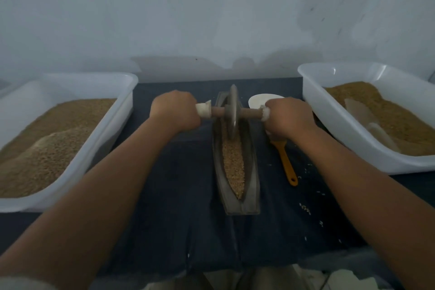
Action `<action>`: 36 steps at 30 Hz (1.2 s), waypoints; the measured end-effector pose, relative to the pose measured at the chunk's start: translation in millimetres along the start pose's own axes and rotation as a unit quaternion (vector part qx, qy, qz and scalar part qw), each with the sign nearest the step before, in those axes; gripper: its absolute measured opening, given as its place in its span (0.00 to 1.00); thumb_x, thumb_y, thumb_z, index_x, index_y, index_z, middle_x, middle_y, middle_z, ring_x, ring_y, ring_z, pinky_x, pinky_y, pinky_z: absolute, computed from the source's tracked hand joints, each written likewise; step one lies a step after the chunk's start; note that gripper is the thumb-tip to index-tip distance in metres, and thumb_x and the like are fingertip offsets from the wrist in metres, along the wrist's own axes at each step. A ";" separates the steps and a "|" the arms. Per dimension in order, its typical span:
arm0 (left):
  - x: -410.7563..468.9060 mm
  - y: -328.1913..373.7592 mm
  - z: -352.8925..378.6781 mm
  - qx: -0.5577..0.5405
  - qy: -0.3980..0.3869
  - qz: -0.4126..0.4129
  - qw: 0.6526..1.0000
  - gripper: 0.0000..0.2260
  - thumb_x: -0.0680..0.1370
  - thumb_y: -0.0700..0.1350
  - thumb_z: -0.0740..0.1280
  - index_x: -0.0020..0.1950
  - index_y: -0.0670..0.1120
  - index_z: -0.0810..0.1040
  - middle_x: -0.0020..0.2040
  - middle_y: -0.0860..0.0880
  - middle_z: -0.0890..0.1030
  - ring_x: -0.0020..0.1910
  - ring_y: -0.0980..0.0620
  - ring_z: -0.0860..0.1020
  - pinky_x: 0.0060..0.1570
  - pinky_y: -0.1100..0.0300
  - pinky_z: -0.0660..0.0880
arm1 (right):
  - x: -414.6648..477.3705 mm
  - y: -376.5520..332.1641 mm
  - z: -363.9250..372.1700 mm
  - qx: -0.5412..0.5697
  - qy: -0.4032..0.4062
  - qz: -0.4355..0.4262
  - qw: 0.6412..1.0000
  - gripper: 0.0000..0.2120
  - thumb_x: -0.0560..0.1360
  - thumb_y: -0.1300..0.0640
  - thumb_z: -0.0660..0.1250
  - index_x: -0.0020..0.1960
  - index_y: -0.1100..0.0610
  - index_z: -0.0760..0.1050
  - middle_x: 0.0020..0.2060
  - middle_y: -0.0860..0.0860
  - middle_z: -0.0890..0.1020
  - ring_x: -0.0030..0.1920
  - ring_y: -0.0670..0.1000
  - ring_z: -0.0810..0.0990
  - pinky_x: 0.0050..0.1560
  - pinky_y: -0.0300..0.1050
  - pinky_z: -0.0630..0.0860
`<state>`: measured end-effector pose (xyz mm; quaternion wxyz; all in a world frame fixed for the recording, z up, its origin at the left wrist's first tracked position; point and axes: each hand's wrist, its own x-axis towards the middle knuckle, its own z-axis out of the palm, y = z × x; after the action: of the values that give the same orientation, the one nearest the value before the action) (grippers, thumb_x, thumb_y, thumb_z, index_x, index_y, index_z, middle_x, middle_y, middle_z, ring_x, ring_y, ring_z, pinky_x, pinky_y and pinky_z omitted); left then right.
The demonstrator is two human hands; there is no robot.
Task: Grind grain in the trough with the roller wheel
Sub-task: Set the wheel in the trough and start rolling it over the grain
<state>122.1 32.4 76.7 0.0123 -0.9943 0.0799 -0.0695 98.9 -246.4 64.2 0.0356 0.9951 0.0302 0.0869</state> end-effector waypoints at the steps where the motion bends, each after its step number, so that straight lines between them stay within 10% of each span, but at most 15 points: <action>1: -1.3 1.7 -3.1 0.000 -0.001 0.007 1.000 0.09 0.71 0.55 0.70 0.38 0.51 0.76 0.36 0.51 0.77 0.36 0.46 0.78 0.38 0.54 0.74 | 0.3 0.8 -1.4 -0.002 -0.013 -0.002 1.000 0.06 0.76 0.48 0.67 0.42 0.47 0.74 0.36 0.47 0.79 0.38 0.51 0.78 0.43 0.51 0.81; 9: -109.6 -23.2 15.6 -0.008 0.032 0.086 0.996 0.14 0.70 0.62 0.65 0.32 0.55 0.68 0.28 0.57 0.71 0.26 0.58 0.69 0.26 0.62 0.58 | -79.8 25.6 -17.9 0.063 -0.088 -0.112 0.988 0.20 0.62 0.29 0.55 0.36 0.42 0.75 0.29 0.41 0.79 0.30 0.40 0.76 0.29 0.42 0.68; 18: 8.3 -5.0 5.0 0.009 0.030 0.020 0.999 0.11 0.71 0.57 0.67 0.38 0.51 0.76 0.37 0.51 0.77 0.36 0.46 0.77 0.38 0.54 0.73 | 14.2 6.5 17.6 -0.003 0.044 0.003 0.999 0.12 0.77 0.44 0.64 0.38 0.47 0.70 0.34 0.46 0.77 0.34 0.50 0.75 0.38 0.47 0.74; 30: -92.0 -29.0 26.3 -0.041 -0.022 0.072 0.996 0.14 0.67 0.64 0.60 0.34 0.55 0.73 0.30 0.57 0.74 0.29 0.58 0.72 0.27 0.61 0.62 | -58.8 19.7 -22.0 0.025 -0.128 -0.123 0.984 0.11 0.69 0.36 0.65 0.37 0.43 0.75 0.31 0.44 0.79 0.32 0.42 0.78 0.31 0.43 0.71; 36: 3.3 -6.8 9.1 -0.004 -0.002 0.019 1.000 0.11 0.72 0.57 0.69 0.38 0.50 0.75 0.39 0.51 0.80 0.37 0.46 0.77 0.39 0.54 0.74 | 12.2 5.8 5.3 -0.001 0.003 0.003 1.000 0.15 0.79 0.41 0.60 0.38 0.47 0.72 0.35 0.45 0.77 0.36 0.49 0.77 0.41 0.50 0.79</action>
<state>127.7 38.7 68.3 0.0094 -0.9927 0.0996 -0.0673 112.1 -251.7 61.6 0.0364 0.9949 0.0268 0.0901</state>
